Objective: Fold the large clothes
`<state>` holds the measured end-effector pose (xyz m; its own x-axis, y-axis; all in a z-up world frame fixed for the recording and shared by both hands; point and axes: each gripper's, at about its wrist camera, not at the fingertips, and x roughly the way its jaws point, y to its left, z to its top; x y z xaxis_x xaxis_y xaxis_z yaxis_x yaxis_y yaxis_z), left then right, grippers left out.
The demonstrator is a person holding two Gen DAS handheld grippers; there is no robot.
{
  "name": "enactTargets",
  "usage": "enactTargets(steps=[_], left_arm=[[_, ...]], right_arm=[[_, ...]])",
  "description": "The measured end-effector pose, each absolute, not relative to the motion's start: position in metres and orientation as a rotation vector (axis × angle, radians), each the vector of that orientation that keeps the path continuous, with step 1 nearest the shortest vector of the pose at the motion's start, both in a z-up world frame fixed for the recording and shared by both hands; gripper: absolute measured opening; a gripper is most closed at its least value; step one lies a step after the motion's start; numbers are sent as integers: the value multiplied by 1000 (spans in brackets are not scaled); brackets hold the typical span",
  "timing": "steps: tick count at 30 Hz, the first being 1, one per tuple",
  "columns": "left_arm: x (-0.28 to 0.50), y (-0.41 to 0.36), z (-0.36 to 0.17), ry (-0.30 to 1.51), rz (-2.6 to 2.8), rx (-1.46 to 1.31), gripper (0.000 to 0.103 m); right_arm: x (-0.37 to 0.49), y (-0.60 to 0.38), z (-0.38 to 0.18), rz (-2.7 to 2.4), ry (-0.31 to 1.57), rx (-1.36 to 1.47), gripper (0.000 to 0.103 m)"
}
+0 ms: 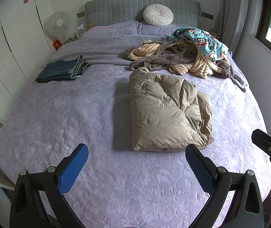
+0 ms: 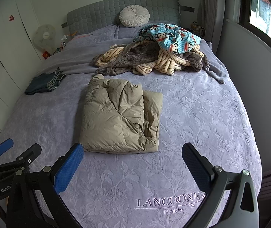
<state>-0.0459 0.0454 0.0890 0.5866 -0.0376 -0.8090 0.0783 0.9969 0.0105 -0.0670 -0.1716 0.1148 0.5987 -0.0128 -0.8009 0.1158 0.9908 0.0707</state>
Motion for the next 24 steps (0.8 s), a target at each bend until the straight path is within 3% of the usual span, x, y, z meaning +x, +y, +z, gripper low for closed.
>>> enactTargets(steps=[24], left_arm=[[-47,58,84,933,-75,55,102]], right_arm=[[-68,-170,113,-80,928,120,103]])
